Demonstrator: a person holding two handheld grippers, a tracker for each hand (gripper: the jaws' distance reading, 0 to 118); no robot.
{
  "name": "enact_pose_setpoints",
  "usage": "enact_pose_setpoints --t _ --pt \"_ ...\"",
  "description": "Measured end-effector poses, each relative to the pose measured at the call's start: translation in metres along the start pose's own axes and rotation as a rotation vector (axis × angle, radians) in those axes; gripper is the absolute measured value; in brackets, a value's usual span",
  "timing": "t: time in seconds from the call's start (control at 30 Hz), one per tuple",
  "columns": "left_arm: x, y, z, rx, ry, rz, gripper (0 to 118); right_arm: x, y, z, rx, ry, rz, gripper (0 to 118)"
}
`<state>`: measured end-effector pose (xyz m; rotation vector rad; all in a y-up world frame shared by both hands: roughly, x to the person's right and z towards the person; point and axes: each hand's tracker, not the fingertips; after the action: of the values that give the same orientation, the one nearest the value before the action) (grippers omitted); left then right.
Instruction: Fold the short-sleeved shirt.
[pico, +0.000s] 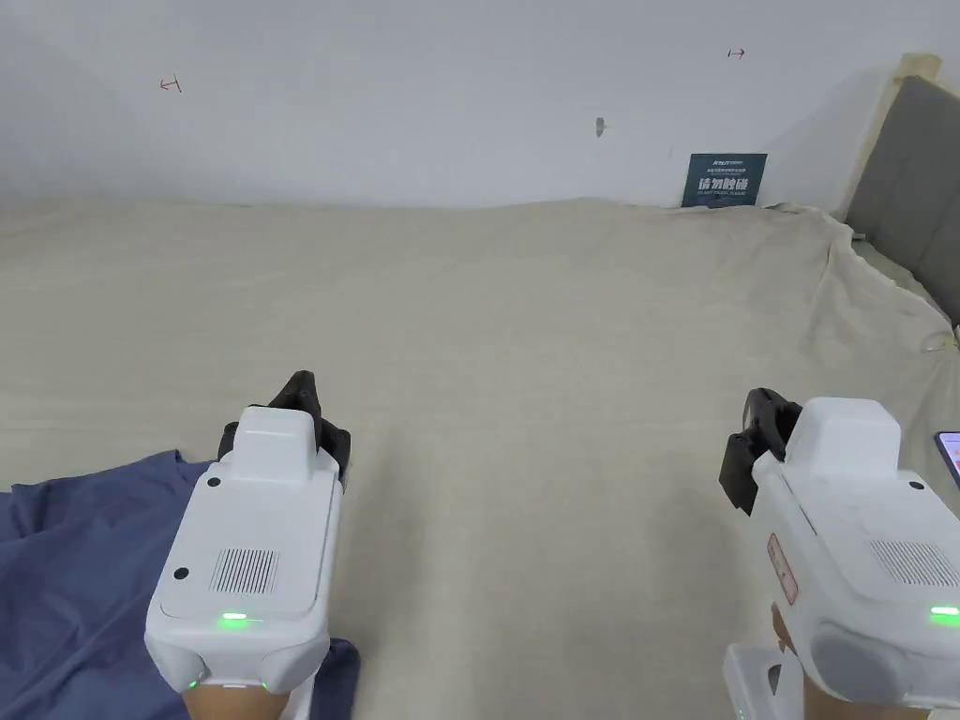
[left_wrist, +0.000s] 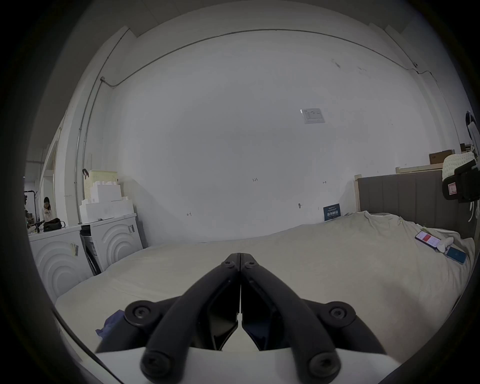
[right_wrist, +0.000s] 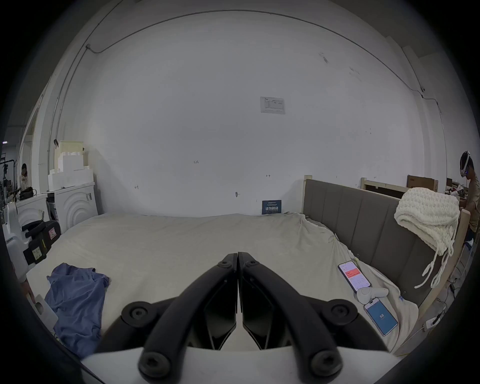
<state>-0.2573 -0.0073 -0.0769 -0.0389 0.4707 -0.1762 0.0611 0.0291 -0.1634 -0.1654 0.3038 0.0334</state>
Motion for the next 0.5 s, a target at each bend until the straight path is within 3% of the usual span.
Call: enact_pose_setpoints --t 0.5 --pt "-0.0029 0.001 -0.0009 -0.005 0.004 0.021 0 0.0022 0.0004 -0.0008 0.001 -0.006 0.007 0"
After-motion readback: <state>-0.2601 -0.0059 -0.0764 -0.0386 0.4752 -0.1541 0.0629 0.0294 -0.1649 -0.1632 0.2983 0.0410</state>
